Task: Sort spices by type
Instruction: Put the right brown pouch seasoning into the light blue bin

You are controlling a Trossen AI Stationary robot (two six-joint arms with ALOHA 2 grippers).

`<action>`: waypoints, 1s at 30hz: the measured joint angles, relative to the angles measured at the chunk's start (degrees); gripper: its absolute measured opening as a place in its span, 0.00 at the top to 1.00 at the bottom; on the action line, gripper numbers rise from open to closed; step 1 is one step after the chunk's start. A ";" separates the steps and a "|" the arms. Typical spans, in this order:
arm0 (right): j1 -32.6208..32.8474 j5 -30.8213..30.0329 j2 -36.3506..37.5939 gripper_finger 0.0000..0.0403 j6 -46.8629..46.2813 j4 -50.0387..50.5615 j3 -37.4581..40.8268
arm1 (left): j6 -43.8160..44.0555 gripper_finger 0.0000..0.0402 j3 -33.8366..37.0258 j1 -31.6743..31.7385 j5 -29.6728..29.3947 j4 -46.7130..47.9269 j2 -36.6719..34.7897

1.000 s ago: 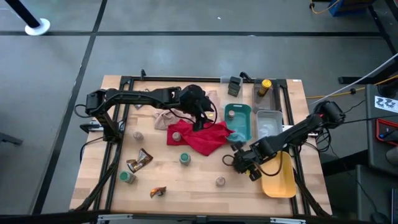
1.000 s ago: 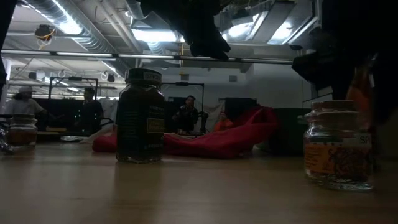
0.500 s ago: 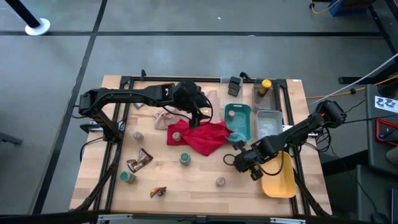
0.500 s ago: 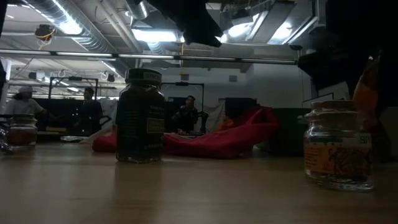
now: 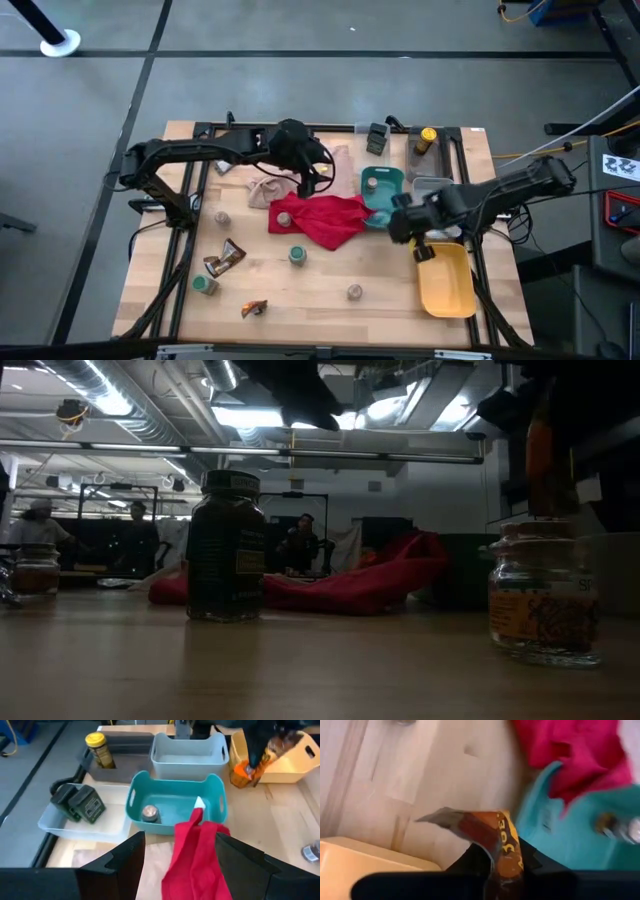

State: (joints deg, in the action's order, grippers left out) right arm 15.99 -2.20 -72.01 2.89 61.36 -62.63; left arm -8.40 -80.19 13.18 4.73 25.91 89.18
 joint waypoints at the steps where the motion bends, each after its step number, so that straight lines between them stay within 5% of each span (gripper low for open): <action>1: -1.00 -0.14 1.15 0.92 -0.07 1.33 0.00 | -0.24 0.44 -0.01 0.38 -0.01 0.17 -0.14; 13: -12.94 -6.29 11.89 0.92 -4.12 11.28 3.79 | -2.34 0.44 1.41 4.11 -0.04 1.20 -2.24; 30: -26.37 -7.18 19.15 0.93 -4.10 11.25 16.15 | 5.48 0.44 27.73 5.09 -0.05 -8.55 -22.72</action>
State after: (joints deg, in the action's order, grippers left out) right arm -10.38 -9.38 -52.86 -1.21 72.61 -46.48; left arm -2.92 -52.46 18.27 4.68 17.37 66.46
